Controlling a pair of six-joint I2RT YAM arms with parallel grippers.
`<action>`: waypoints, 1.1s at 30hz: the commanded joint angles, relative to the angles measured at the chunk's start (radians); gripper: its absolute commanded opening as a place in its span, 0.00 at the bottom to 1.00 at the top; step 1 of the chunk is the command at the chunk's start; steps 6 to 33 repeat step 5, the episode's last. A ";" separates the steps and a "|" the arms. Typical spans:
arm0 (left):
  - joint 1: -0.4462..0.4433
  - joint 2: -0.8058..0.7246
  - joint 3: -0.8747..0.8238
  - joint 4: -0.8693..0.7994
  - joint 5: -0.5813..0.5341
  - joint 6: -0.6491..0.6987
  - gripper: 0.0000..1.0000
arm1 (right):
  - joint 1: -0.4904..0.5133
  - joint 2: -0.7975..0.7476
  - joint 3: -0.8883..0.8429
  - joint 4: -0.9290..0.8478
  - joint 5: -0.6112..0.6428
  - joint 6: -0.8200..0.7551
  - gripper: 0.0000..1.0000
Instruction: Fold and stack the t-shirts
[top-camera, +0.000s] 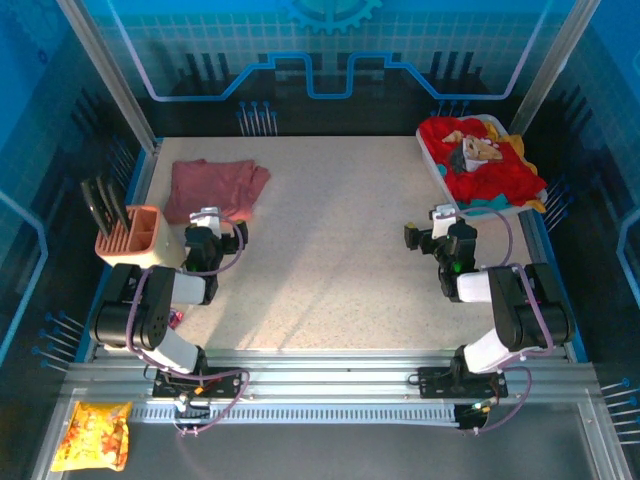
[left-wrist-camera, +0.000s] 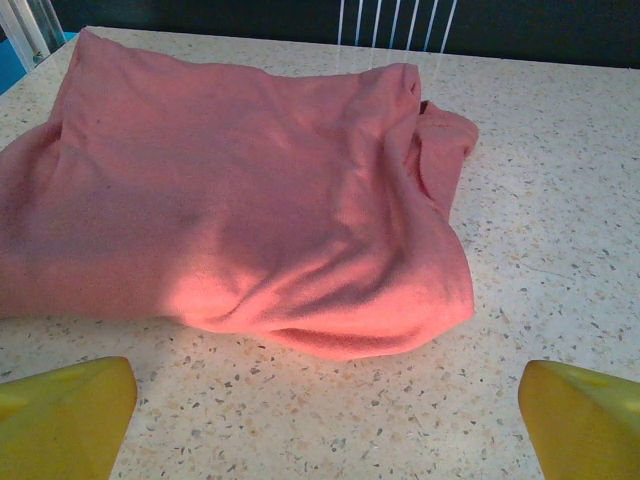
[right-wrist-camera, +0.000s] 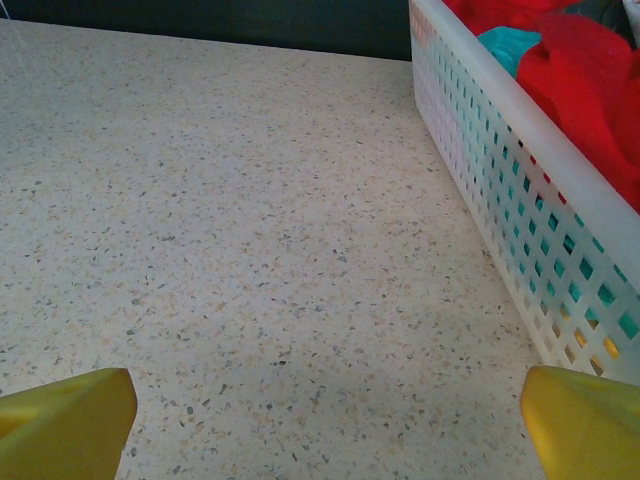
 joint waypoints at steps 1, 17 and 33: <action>0.007 -0.001 0.003 0.036 -0.015 -0.010 0.99 | 0.009 -0.001 0.018 0.003 -0.018 -0.016 1.00; 0.007 -0.001 0.003 0.037 -0.015 -0.010 0.99 | 0.007 -0.003 0.017 0.002 -0.018 -0.016 1.00; 0.007 -0.001 0.003 0.037 -0.015 -0.010 0.99 | 0.007 -0.003 0.017 0.002 -0.018 -0.016 1.00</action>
